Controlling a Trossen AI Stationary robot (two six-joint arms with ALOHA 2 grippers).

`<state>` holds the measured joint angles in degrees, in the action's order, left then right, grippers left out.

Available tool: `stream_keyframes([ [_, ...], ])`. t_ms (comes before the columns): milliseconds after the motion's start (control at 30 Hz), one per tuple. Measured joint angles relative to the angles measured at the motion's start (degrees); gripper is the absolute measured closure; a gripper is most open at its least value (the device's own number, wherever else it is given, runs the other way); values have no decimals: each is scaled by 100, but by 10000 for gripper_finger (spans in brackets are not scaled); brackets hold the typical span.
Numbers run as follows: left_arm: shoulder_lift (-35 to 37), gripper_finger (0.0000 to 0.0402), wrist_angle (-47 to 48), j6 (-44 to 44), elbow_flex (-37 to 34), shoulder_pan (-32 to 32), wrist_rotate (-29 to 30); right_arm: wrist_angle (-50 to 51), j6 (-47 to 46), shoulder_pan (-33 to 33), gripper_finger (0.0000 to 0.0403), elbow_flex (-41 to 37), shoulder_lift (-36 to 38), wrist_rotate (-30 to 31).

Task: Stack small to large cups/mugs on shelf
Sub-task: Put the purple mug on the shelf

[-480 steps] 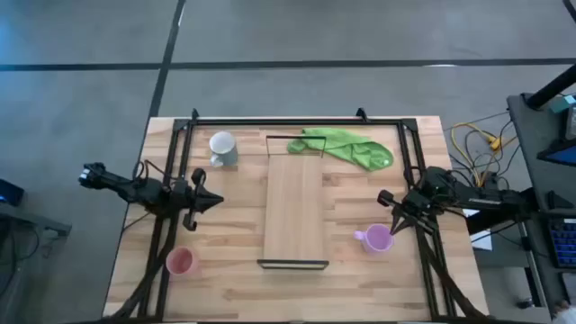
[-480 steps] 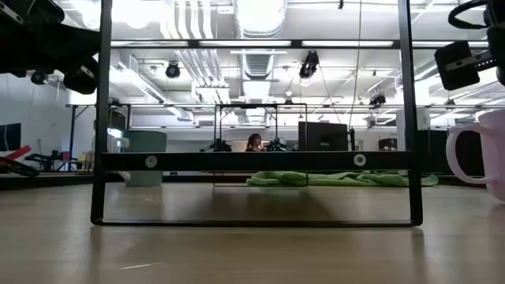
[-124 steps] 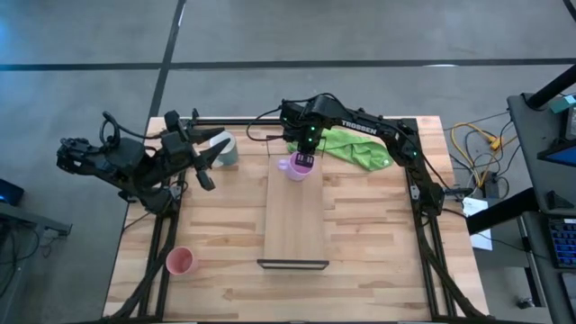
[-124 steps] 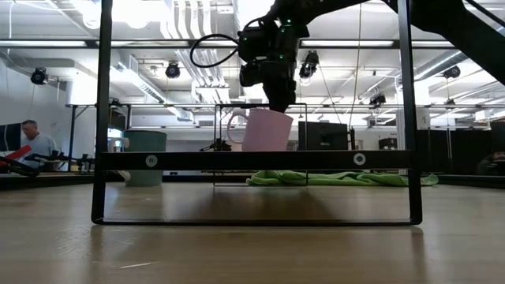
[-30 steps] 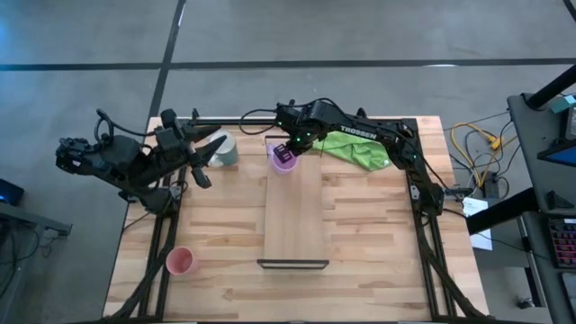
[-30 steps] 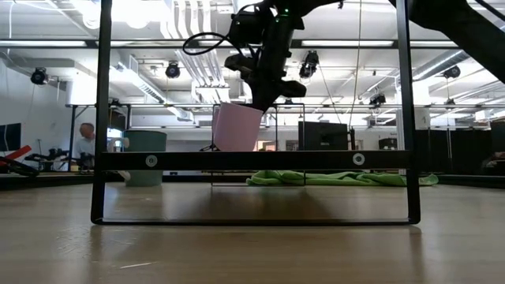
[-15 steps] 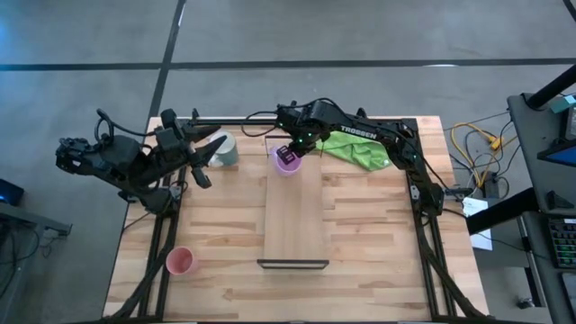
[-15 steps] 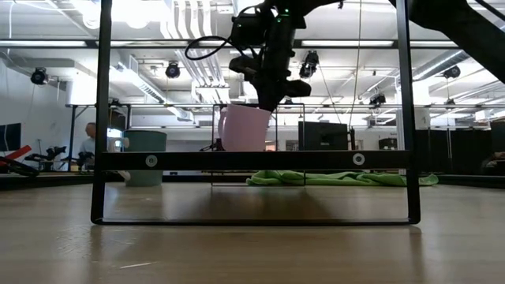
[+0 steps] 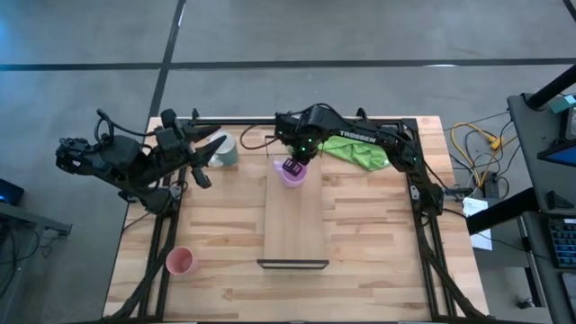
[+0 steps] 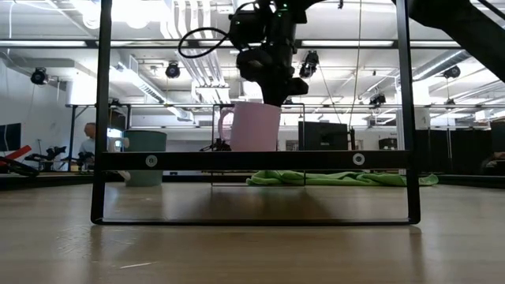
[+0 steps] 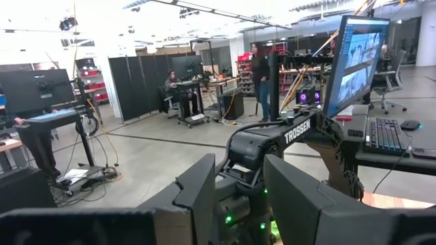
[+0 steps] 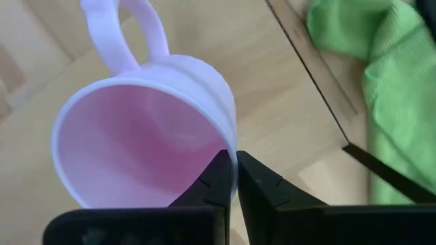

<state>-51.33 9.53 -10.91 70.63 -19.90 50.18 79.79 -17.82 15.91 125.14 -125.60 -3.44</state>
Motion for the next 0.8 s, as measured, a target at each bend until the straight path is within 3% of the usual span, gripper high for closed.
stream_keyframes([
  [533,0,288,-1,1,0,-3,1,130,301,-27,387,0,0,4],
  [800,0,288,0,1,0,-2,1,191,1306,-94,387,0,0,4],
])
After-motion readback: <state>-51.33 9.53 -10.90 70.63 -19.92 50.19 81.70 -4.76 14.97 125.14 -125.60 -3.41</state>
